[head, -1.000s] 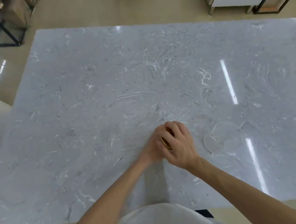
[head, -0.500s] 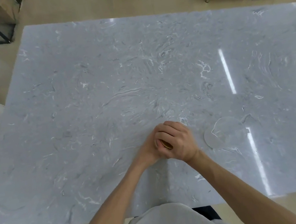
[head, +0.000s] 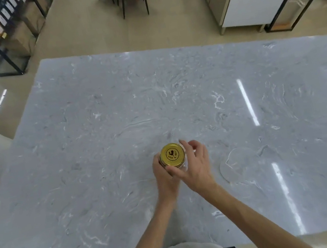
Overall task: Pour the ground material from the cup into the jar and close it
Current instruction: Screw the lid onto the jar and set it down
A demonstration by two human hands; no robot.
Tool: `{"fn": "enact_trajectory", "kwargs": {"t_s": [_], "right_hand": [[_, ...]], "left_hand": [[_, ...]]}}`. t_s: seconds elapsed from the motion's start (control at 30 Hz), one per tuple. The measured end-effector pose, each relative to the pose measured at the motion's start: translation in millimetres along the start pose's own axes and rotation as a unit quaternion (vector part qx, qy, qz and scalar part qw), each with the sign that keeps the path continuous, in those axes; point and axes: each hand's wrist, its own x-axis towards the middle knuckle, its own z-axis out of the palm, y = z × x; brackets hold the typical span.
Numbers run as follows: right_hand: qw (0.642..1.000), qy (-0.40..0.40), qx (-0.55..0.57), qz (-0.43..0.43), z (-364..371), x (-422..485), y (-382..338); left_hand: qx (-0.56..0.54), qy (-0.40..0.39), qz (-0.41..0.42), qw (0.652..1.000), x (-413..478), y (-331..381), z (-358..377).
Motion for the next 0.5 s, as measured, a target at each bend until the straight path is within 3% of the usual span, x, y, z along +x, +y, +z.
{"fn": "enact_trajectory", "kwargs": {"t_s": [0.07, 0.13, 0.27, 0.4, 0.5], "right_hand": [[0.989, -0.028, 0.116, 0.092, 6, -13, -9], [0.983, -0.032, 0.143, 0.113, 10, -17, -9], [0.979, -0.083, 0.164, 0.084, 1, -3, 3], [0.947, -0.262, 0.184, 0.000, -29, 32, 17], [0.932, -0.343, 0.118, 0.000, -40, 46, 20]], "left_hand": [[-0.016, 0.023, -0.010, 1.000, -14, 5, 7], [0.025, 0.007, 0.020, 0.999, -37, 7, 8], [0.191, -0.027, 0.077, 0.978, -66, -13, -16], [0.294, 0.000, 0.115, 0.949, -25, 2, -40], [0.293, -0.173, 0.039, 0.939, 17, 12, -54]]}}
